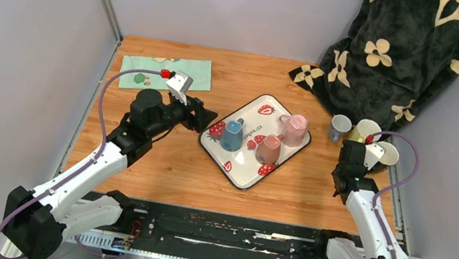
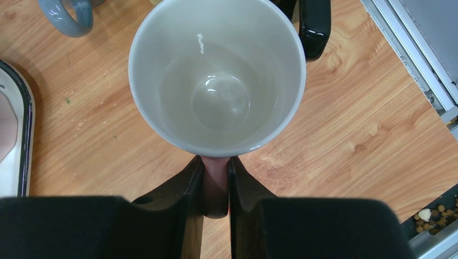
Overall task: Turn the mug right side up
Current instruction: Place the cup at the corner of the board.
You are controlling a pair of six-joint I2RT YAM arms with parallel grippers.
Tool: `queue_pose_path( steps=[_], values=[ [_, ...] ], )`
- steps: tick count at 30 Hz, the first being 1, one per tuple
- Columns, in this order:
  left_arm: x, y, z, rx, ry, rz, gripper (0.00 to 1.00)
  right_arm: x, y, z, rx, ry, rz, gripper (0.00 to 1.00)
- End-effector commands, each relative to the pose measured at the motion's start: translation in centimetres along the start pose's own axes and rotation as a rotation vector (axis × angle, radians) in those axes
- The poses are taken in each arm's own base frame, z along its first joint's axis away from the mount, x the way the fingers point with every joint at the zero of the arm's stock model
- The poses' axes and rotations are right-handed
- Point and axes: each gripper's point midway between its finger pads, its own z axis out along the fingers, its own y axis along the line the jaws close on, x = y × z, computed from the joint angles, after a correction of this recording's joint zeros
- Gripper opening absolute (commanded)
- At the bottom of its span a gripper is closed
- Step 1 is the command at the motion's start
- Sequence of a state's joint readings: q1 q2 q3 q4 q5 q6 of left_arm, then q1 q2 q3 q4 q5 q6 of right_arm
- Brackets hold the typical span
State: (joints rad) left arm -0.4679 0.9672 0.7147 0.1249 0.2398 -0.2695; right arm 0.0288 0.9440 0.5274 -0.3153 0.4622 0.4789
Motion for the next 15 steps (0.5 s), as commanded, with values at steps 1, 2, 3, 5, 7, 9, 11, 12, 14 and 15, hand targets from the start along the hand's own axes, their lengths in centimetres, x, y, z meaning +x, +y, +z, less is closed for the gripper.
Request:
queue_pose_path(
  steps=[1, 2, 3, 5, 7, 9, 11, 12, 14, 15],
  values=[
    [-1.74, -0.48, -0.18, 0.011, -0.040, 0.013, 0.71, -0.15, -0.31, 0.53, 0.016, -0.018, 0.043, 0.21],
    [-1.63, -0.42, -0.20, 0.008, -0.037, 0.013, 0.71, -0.09, -0.30, 0.51, 0.015, -0.015, 0.045, 0.25],
    [-1.65, -0.42, -0.23, 0.008, -0.037, 0.014, 0.71, -0.01, -0.28, 0.50, 0.013, -0.013, 0.047, 0.27],
    [-1.58, -0.36, -0.29, 0.004, -0.034, 0.015, 0.71, 0.07, -0.22, 0.48, 0.010, -0.009, 0.050, 0.31],
    [-1.52, -0.35, -0.33, 0.004, -0.033, 0.016, 0.71, -0.05, -0.82, 0.61, 0.028, -0.006, 0.068, 0.35],
    [-1.54, -0.31, -0.42, 0.001, -0.033, 0.018, 0.71, -0.11, -0.89, 0.55, 0.029, -0.005, 0.072, 0.37],
    [-1.56, -0.31, -0.48, -0.001, -0.033, 0.018, 0.71, -0.17, -0.94, 0.47, 0.031, -0.005, 0.071, 0.40],
    [-1.57, -0.31, -0.49, -0.001, -0.033, 0.019, 0.71, -0.25, -0.98, 0.40, 0.031, -0.005, 0.071, 0.42],
    [-1.56, -0.23, -0.55, -0.006, -0.032, 0.020, 0.71, -0.49, -1.00, 0.17, 0.030, -0.007, 0.069, 0.45],
    [-1.48, -0.18, -0.55, -0.008, -0.029, 0.021, 0.71, -0.65, -0.99, 0.03, 0.028, -0.009, 0.070, 0.47]
  ],
)
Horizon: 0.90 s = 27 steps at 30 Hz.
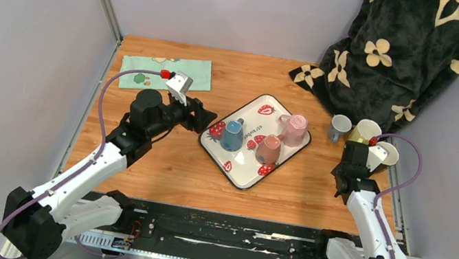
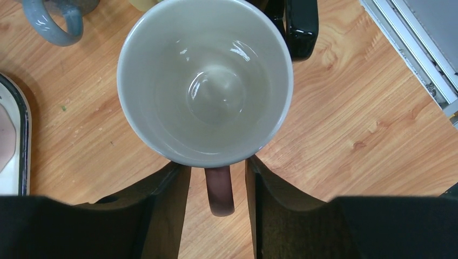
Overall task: Turn the mug right side up
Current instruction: Place the cup at the corner of the board.
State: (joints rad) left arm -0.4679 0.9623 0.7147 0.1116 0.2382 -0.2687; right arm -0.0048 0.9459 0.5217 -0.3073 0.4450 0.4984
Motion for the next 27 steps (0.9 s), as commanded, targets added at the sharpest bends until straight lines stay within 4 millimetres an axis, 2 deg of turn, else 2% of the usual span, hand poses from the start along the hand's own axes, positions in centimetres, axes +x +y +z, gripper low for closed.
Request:
queue_pose_path(
  steps=[1, 6, 13, 27],
  values=[
    [-1.6, -0.2, -0.4, -0.005, -0.036, 0.023, 0.71, -0.8, -0.5, -0.5, 0.014, -0.017, 0.026, 0.48],
    [-1.5, -0.1, -0.3, -0.010, -0.022, 0.026, 0.72, -1.8, -0.2, -1.7, -0.019, -0.027, 0.036, 0.55],
    [-1.2, 0.2, -0.1, -0.025, -0.005, 0.019, 0.74, -3.0, 0.4, -3.6, -0.080, -0.035, 0.055, 0.59],
    [-1.2, 1.3, -0.2, -0.098, 0.016, -0.003, 0.84, -6.5, 1.7, -7.0, -0.165, -0.048, 0.047, 0.61]
  ],
)
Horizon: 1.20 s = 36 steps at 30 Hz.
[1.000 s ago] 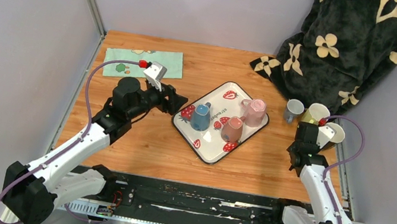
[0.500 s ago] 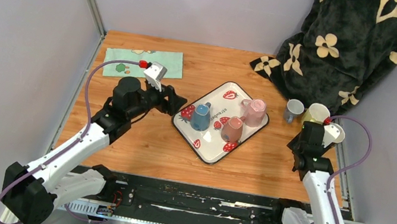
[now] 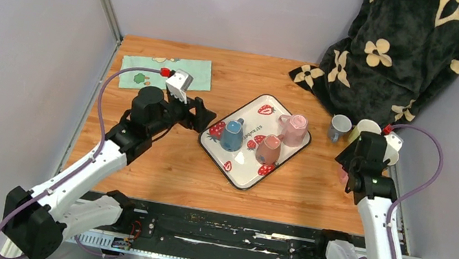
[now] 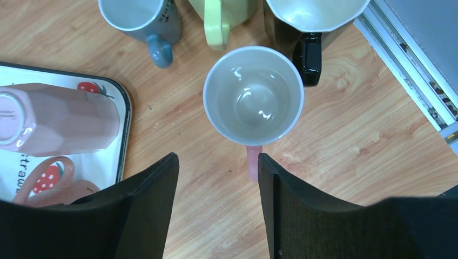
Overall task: Turn the mug right side up
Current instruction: Place the cup at the corner of the board, then move the cup to the tray.
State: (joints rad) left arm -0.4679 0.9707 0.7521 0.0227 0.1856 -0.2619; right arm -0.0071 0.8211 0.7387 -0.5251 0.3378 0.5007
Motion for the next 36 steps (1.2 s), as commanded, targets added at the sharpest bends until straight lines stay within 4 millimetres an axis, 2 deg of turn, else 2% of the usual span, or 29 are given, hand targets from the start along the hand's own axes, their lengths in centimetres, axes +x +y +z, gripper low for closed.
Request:
queue_pose_path(
  steps=[1, 4, 8, 13, 19, 23, 29, 36],
  values=[
    [-1.7, 0.4, 0.0, -0.042, -0.032, -0.001, 0.84, -1.3, 0.3, -1.4, -0.029, 0.004, -0.016, 0.61],
    [-1.2, 0.9, -0.1, -0.073, -0.006, -0.011, 0.85, -2.0, 1.1, -1.9, -0.068, 0.011, -0.051, 0.63],
    [-1.0, 1.2, -0.2, -0.089, 0.009, -0.015, 0.85, -2.8, 2.8, -2.7, -0.140, 0.056, -0.083, 0.69],
    [-0.6, 1.8, -0.3, -0.125, 0.030, -0.017, 0.85, -2.6, 4.9, -2.7, -0.225, 0.130, -0.118, 0.72],
    [-0.1, 2.4, -0.2, -0.154, 0.071, -0.007, 0.86, -2.4, 9.0, -3.3, -0.448, 0.177, -0.135, 0.73],
    [0.3, 2.2, 0.2, -0.138, 0.085, -0.018, 0.86, -2.9, 10.6, -3.0, -0.499, 0.184, -0.127, 0.72],
    [0.8, 1.6, 0.8, -0.103, 0.111, -0.028, 0.86, -3.1, 11.9, -1.4, -0.459, 0.211, -0.136, 0.71],
    [0.8, 1.7, 0.5, -0.104, 0.127, 0.000, 0.86, -3.1, 12.4, 2.5, -0.338, 0.261, -0.160, 0.61]
  ],
)
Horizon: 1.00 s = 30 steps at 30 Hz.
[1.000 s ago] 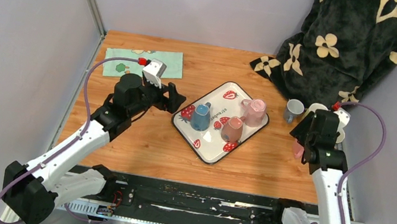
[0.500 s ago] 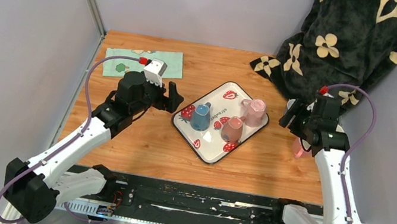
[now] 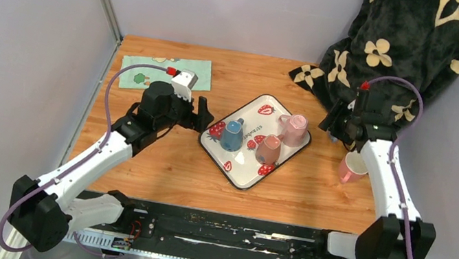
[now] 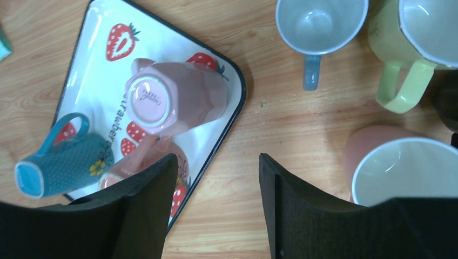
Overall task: Turn the mug right side up
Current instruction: Move the cup to the tray.
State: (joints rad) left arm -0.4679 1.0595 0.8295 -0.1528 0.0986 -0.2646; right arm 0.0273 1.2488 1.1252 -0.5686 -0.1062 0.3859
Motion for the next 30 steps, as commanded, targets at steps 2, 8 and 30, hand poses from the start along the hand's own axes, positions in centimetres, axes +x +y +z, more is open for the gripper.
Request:
queue_pose_path(
  steps=[2, 8, 30],
  values=[
    [-1.7, -0.5, -0.6, 0.014, -0.028, 0.040, 0.86, -0.9, -0.5, 2.6, 0.086, 0.041, -0.006, 0.61],
    [-1.1, -0.1, -0.6, 0.002, -0.009, 0.061, 0.86, -0.3, -1.1, 5.1, 0.128, 0.105, -0.017, 0.60],
    [-0.6, 0.0, -0.4, 0.007, 0.018, 0.093, 0.86, 1.2, 4.1, 11.1, 0.058, 0.260, -0.160, 0.57]
  ],
)
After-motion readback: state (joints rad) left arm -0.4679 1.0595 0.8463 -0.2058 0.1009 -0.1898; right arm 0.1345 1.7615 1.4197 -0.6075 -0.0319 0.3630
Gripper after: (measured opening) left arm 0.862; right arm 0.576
